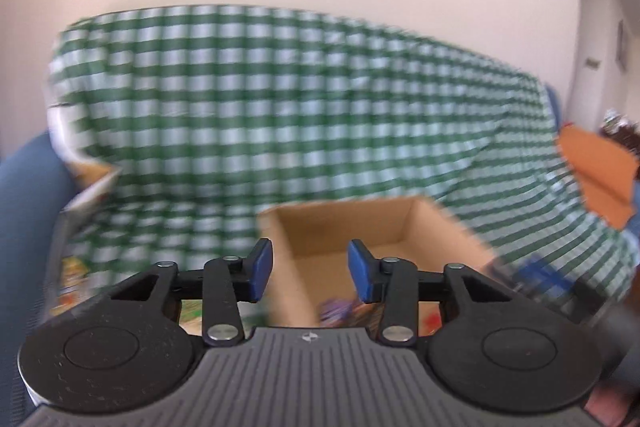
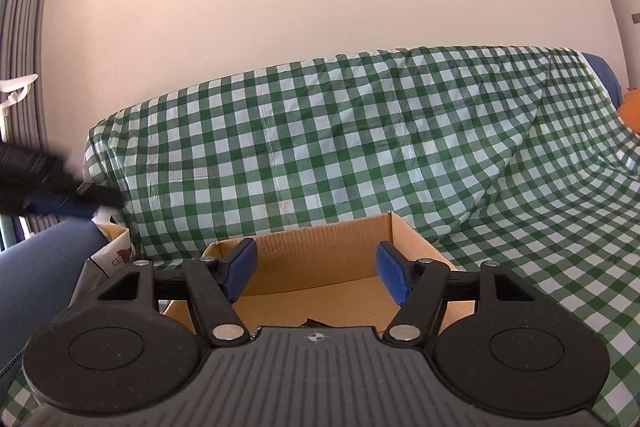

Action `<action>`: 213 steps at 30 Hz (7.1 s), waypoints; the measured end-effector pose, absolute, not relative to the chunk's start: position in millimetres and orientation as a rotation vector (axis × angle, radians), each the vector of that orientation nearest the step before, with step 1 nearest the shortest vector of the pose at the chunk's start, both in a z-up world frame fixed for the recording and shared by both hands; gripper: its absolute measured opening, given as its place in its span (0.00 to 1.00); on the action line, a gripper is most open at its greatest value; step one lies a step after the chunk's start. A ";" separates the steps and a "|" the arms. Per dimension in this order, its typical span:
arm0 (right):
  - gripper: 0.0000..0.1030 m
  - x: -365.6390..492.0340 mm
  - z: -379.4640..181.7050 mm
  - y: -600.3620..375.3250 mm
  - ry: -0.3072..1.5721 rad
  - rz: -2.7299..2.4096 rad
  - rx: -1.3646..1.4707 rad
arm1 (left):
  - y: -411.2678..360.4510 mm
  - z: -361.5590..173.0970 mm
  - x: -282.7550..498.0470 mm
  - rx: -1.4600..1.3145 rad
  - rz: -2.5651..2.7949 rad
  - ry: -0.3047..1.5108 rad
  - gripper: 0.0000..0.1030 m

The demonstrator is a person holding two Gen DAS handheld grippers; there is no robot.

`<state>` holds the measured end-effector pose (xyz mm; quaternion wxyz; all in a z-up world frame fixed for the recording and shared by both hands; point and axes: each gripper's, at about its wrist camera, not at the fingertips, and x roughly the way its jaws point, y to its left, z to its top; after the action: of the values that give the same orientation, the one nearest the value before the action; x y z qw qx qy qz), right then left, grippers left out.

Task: Organize snacks
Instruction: 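Move the left tool to the silver bar while the right tool reaches the rice cake pack, then grasp the silver-wrapped bar with the left gripper while the right gripper grasps the rice cake pack, then lift the silver bar and rice cake pack off the sofa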

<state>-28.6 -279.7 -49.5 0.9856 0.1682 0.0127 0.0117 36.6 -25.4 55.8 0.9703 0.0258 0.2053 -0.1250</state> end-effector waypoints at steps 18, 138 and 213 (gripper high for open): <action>0.37 -33.0 -41.3 -254.0 0.102 0.038 0.286 | 154.7 -11.5 12.1 -0.227 -0.188 0.522 0.23; 0.47 -11.2 -118.0 -60.2 0.660 0.425 0.048 | 121.6 -96.3 40.2 -0.334 0.073 0.834 0.47; 0.37 -25.4 -116.7 -61.5 0.637 0.419 -0.076 | 80.0 -91.6 45.0 -0.098 0.034 0.727 0.05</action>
<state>-25.4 -61.5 -116.7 0.9274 -0.0372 0.3110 0.2046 45.0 80.0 -91.6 0.9334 -0.0478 0.3553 0.0164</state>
